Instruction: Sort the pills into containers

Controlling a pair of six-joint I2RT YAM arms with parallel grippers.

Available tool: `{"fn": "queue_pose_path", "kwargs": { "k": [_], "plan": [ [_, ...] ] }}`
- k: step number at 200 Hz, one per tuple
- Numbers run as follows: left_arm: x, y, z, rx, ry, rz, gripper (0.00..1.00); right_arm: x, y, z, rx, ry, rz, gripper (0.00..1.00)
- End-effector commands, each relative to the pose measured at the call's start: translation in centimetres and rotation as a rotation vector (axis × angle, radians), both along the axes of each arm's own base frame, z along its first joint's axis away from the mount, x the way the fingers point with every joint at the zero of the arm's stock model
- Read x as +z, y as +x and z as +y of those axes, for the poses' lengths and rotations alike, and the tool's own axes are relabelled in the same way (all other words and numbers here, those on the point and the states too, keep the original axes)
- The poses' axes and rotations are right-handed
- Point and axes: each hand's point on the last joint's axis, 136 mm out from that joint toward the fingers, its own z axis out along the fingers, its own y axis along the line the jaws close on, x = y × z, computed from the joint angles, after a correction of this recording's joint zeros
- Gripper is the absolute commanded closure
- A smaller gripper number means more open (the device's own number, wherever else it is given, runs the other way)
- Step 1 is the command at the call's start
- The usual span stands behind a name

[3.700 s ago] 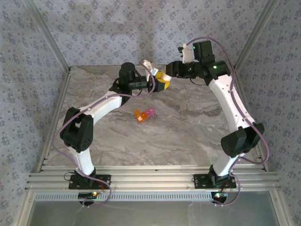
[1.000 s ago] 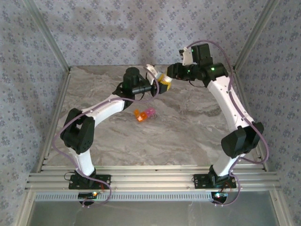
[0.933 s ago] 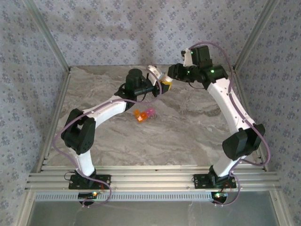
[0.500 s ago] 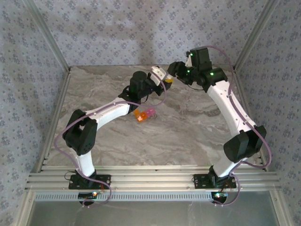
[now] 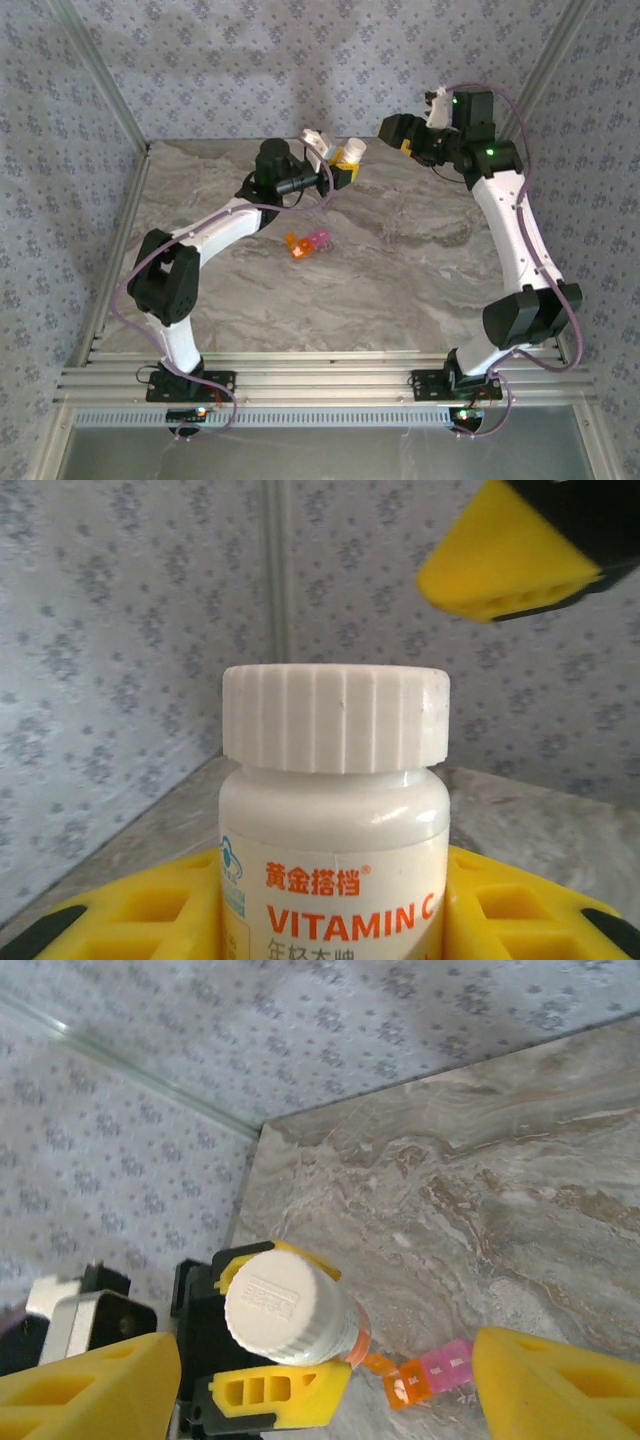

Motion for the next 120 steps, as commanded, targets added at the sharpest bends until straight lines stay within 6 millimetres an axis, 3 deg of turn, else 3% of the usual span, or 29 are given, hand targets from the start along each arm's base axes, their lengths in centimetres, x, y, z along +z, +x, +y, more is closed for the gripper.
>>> {"fn": "queue_pose_path", "kwargs": {
  "k": [1,64,120],
  "plan": [
    [2.8,-2.9,-0.9,-0.17,-0.04,-0.004,1.0,0.4,-1.0,1.7,0.16,-0.088,-0.085,0.2],
    [2.8,-3.8,-1.2,-0.23,-0.043,0.032,1.0,-0.6,-1.6,4.5,0.264,-0.206,-0.084,0.23],
    [2.9,-4.0,-1.1,-0.229,-0.043,0.03,1.0,-2.5,-1.8,4.5,0.269,-0.238,-0.034,0.29]
  ]
}}
